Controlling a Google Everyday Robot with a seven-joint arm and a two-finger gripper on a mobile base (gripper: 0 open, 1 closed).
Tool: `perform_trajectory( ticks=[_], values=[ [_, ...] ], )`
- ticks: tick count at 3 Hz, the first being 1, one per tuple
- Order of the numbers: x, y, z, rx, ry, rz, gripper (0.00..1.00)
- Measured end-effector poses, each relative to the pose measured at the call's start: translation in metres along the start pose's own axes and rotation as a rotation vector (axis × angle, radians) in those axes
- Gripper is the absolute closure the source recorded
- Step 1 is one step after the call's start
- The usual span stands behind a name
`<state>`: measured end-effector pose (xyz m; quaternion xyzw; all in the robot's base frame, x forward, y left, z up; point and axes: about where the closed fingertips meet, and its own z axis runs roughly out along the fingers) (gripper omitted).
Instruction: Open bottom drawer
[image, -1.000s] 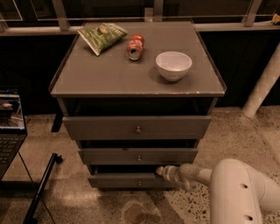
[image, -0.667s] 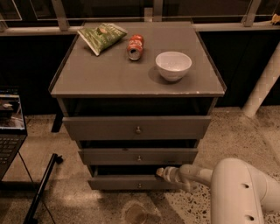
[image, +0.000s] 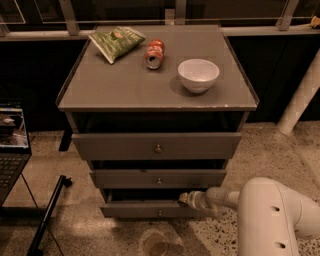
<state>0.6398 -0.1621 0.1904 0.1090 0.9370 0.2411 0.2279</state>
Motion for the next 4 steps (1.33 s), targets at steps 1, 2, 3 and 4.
perform_trajectory(
  ticks=[1, 2, 3, 4],
  values=[
    [0.023, 0.013, 0.003, -0.009, 0.096, 0.023, 1.0],
    [0.021, 0.016, -0.001, -0.009, 0.096, 0.023, 1.0],
    [0.05, 0.002, -0.026, 0.01, 0.218, 0.013, 1.0],
    [0.053, 0.0, -0.022, 0.018, 0.227, 0.019, 1.0]
  ],
)
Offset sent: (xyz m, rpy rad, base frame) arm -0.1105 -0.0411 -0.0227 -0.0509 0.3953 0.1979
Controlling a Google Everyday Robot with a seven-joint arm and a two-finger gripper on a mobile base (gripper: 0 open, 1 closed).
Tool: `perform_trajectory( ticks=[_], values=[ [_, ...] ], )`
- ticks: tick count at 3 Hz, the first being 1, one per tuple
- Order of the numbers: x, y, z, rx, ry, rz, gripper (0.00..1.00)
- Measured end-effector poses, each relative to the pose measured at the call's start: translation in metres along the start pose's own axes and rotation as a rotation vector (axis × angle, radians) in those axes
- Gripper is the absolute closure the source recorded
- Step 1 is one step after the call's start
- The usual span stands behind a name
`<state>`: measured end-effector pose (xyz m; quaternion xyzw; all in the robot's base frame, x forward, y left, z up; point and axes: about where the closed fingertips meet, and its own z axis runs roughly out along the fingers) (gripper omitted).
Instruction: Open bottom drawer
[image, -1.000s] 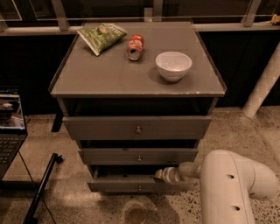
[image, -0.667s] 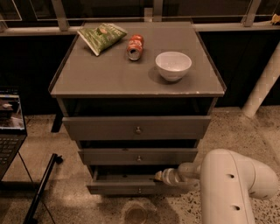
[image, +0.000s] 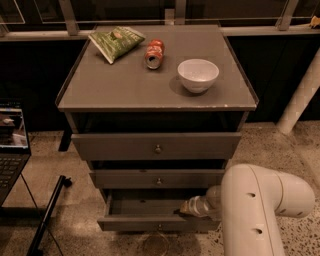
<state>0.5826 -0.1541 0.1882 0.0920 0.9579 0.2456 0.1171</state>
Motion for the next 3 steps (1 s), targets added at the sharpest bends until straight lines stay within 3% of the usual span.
perform_trajectory(
  ticks=[1, 2, 3],
  values=[
    [0.014, -0.017, 0.019, 0.01, 0.052, 0.05, 1.0],
    [0.013, -0.015, 0.015, 0.01, 0.053, 0.051, 1.0],
    [0.034, -0.024, 0.017, -0.011, 0.086, 0.081, 1.0]
  ],
)
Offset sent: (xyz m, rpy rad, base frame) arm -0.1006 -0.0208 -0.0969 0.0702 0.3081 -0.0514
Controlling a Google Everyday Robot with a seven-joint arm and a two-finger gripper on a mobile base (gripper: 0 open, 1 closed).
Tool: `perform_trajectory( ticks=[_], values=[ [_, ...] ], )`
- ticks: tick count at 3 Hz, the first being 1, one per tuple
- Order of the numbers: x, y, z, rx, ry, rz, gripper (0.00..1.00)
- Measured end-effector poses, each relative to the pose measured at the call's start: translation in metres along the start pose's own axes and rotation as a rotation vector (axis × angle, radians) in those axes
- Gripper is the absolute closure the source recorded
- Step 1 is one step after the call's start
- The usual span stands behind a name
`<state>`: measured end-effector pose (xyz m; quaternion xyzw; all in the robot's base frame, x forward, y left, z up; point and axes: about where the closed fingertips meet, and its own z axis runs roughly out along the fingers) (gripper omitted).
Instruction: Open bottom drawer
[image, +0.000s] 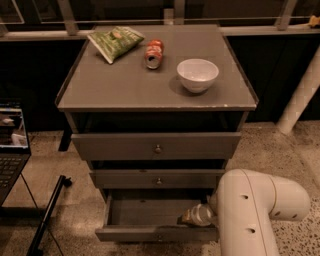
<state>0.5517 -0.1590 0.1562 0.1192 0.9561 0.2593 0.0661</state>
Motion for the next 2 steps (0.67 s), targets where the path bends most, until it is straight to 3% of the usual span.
perform_trajectory(
  ticks=[1, 2],
  values=[
    [0.0437, -0.0041, 0.0043, -0.055, 0.062, 0.011, 1.0],
    [0.0431, -0.0033, 0.0044, -0.055, 0.062, 0.011, 1.0]
  ],
)
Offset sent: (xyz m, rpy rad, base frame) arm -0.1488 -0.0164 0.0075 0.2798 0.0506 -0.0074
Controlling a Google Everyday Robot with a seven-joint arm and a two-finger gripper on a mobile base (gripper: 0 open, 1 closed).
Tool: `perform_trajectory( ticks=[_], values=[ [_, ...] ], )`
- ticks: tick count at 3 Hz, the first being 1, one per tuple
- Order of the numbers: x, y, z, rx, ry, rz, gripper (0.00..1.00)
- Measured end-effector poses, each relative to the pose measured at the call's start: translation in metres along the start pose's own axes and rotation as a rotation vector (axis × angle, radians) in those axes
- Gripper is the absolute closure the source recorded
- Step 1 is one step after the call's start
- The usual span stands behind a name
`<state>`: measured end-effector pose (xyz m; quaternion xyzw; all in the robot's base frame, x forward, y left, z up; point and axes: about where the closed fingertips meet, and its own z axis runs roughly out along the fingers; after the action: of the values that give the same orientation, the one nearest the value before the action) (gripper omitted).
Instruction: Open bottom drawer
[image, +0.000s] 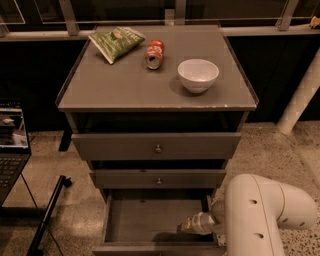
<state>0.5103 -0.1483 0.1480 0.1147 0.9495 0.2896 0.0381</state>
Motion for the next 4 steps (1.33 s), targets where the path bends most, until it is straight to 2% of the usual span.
perform_trajectory(
  ticks=[1, 3, 4],
  values=[
    [0.005, 0.0, -0.01, -0.043, -0.03, -0.006, 1.0],
    [0.014, 0.046, -0.09, -0.242, -0.278, -0.184, 1.0],
    [0.014, 0.03, -0.106, -0.246, -0.324, -0.147, 0.81]
  ],
)
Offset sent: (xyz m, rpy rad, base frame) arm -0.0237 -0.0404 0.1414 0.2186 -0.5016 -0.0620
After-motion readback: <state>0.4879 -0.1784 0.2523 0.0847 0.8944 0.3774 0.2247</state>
